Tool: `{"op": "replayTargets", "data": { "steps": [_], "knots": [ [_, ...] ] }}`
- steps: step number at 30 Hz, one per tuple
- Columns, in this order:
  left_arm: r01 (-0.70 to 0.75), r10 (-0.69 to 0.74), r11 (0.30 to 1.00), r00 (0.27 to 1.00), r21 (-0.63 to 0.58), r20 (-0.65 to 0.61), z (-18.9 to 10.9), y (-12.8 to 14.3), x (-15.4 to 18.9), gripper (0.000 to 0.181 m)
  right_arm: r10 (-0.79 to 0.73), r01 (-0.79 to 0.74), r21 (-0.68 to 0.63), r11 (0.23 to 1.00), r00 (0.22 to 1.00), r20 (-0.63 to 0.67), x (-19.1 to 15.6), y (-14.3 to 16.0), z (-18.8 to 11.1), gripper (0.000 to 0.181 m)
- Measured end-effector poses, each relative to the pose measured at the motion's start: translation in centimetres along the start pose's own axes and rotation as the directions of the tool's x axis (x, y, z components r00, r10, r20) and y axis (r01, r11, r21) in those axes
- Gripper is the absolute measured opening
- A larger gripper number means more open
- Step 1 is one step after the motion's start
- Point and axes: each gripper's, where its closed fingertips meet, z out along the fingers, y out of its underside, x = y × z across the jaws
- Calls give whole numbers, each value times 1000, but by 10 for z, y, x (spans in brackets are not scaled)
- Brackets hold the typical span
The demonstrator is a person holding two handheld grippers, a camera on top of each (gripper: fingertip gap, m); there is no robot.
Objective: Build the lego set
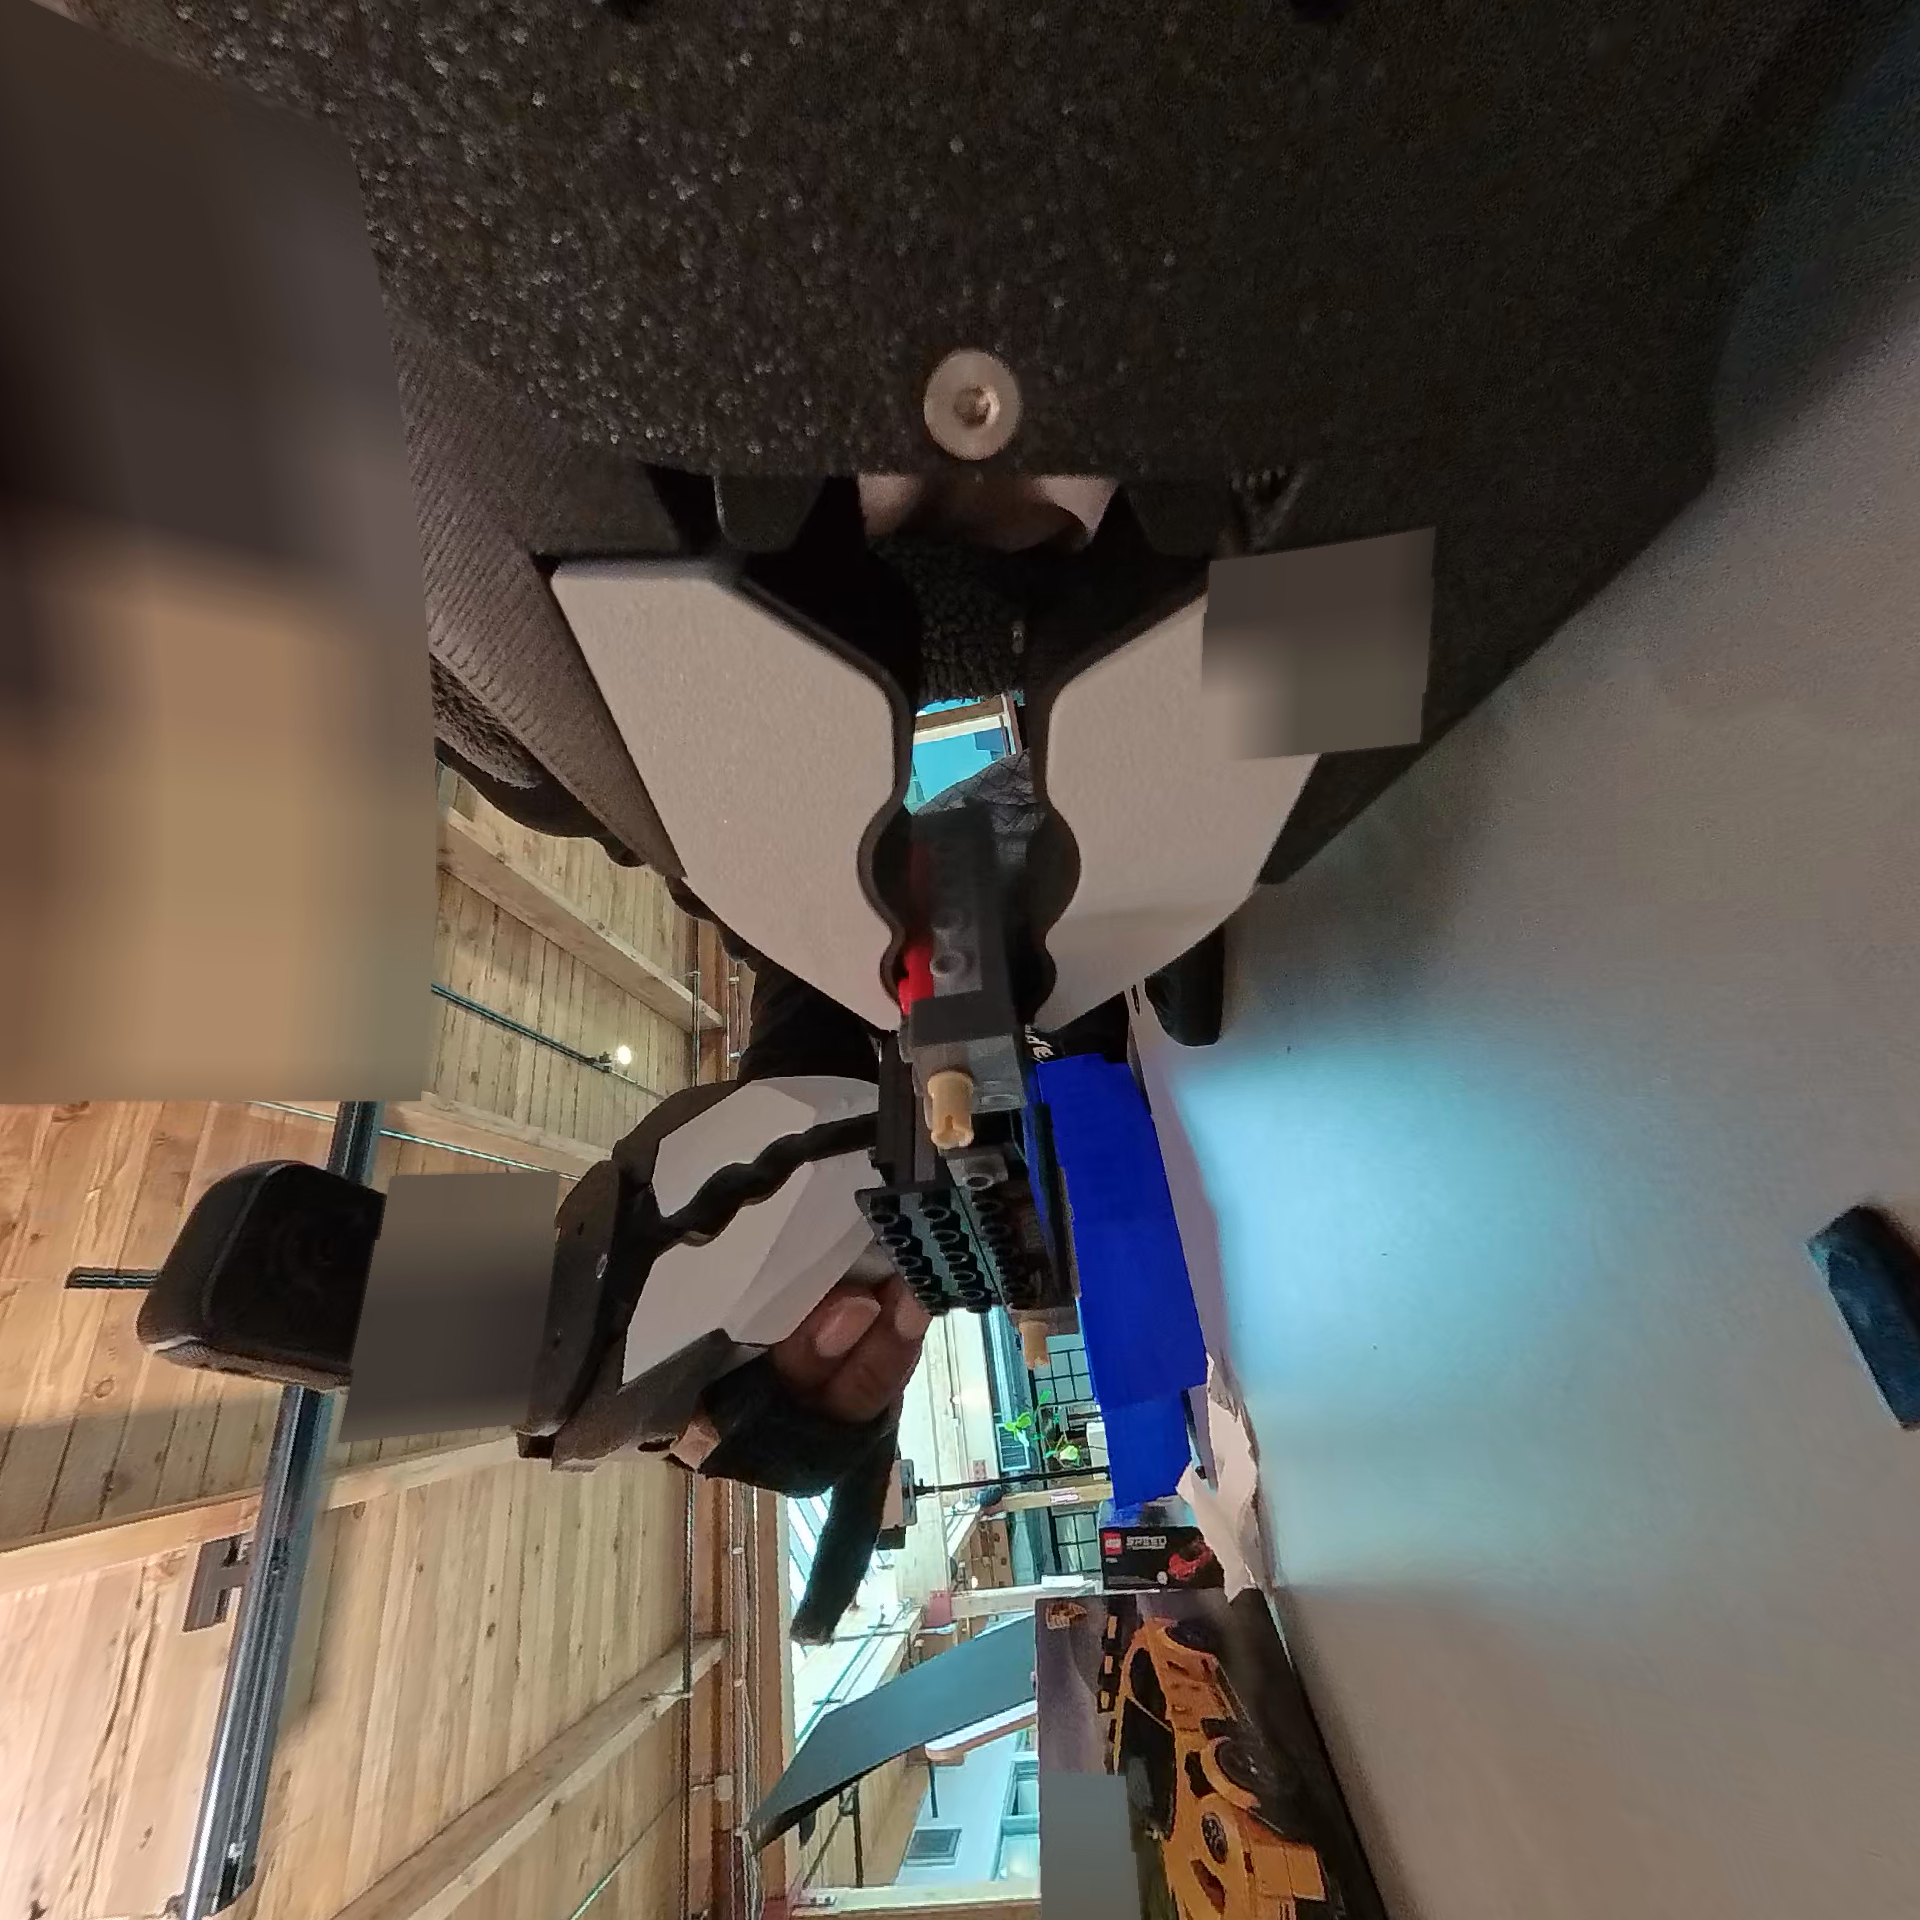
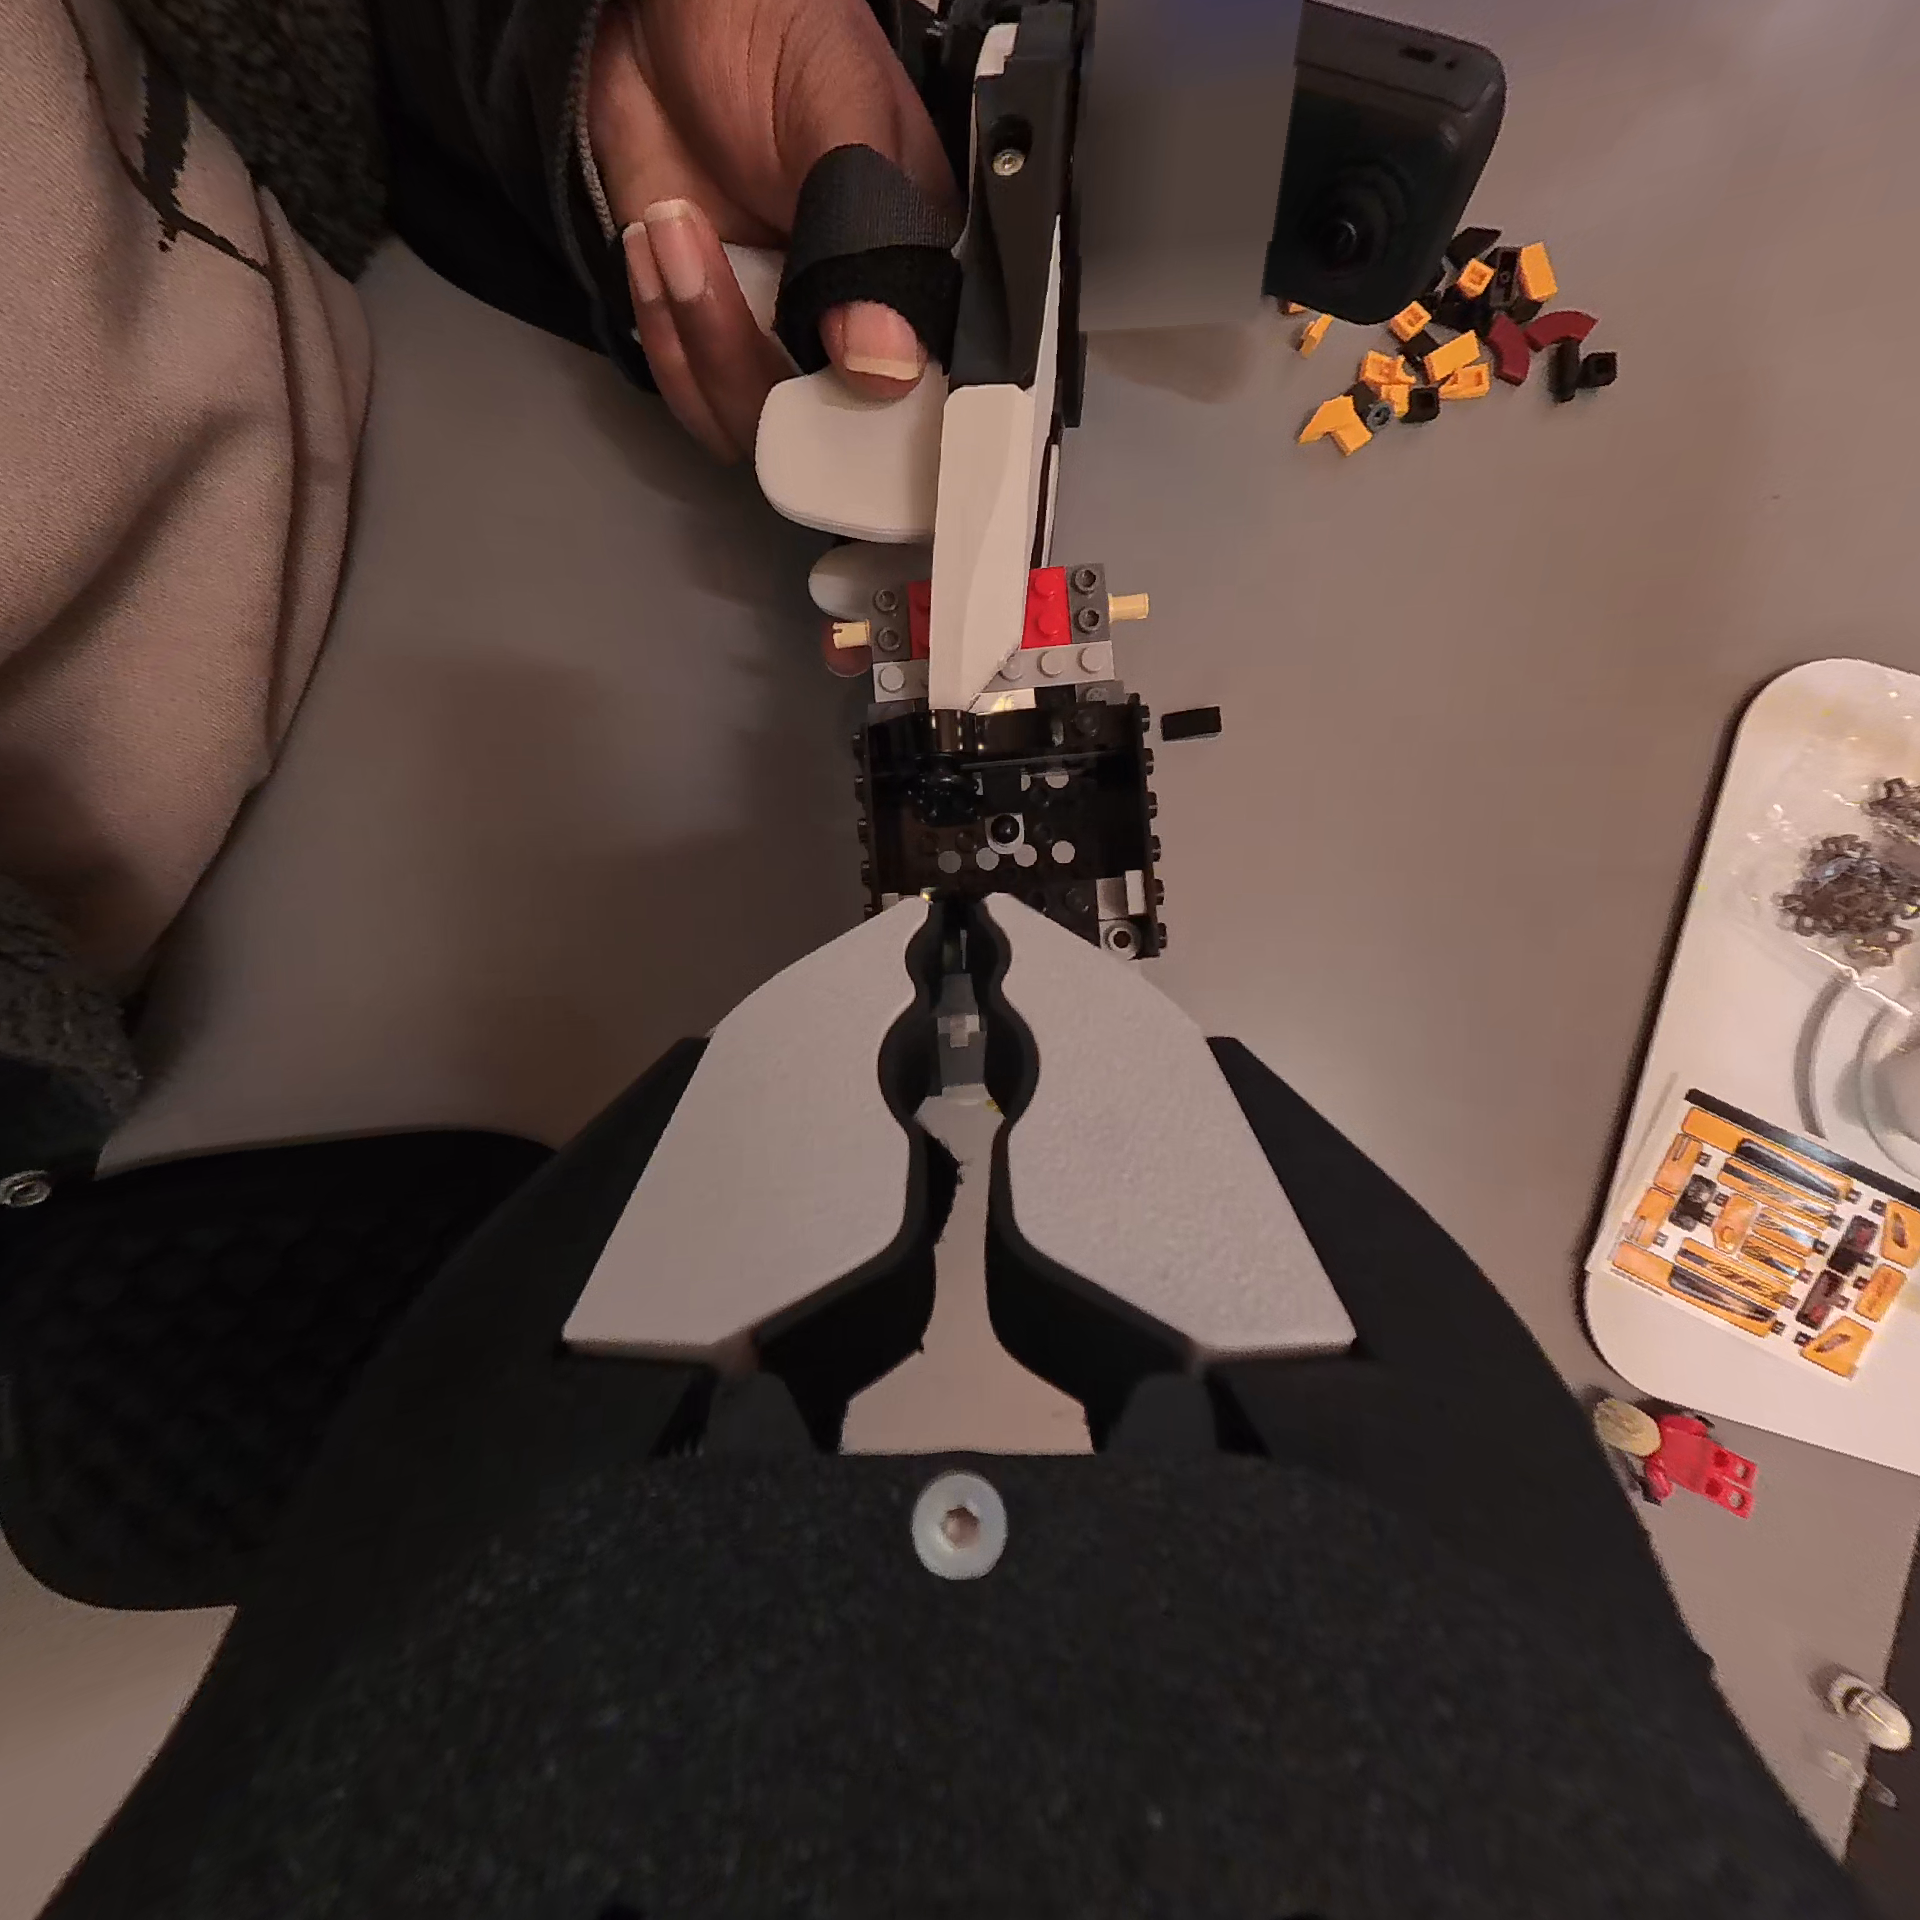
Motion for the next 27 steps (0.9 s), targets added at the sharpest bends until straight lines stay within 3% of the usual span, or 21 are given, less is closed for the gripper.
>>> {"op": "replayTargets", "data": {
  "steps": [8,12,14,16,19,21,22,27],
  "knots": [
    [30,-30,999,999,23,-12,0,-2,0,17,73,-67,93,993,996,-60,10,-4,-12,8],
    [37,-36,998,999,41,-13,-2,-5,0,17,301,-269,247,931,948,-102,20,4,-27,27],
    [35,-34,998,999,43,-12,-2,-5,0,17,503,-457,366,810,864,-33,22,15,-27,36],
    [33,-33,998,999,46,-10,-2,-5,-1,17,681,-656,465,594,718,141,19,23,-20,47],
    [29,-29,999,1000,43,-6,-1,-5,-1,17,771,-806,498,319,527,359,11,29,-6,57],
    [28,-28,999,1000,41,-3,-1,-4,-2,17,770,-849,492,194,443,460,10,25,-3,59],
    [26,-26,999,1000,41,-1,-1,-4,-2,17,767,-863,478,164,416,488,9,22,0,60],
    [15,-15,999,1000,40,9,0,-4,-3,17,779,-891,421,172,384,495,7,17,13,63]
  ]
}}
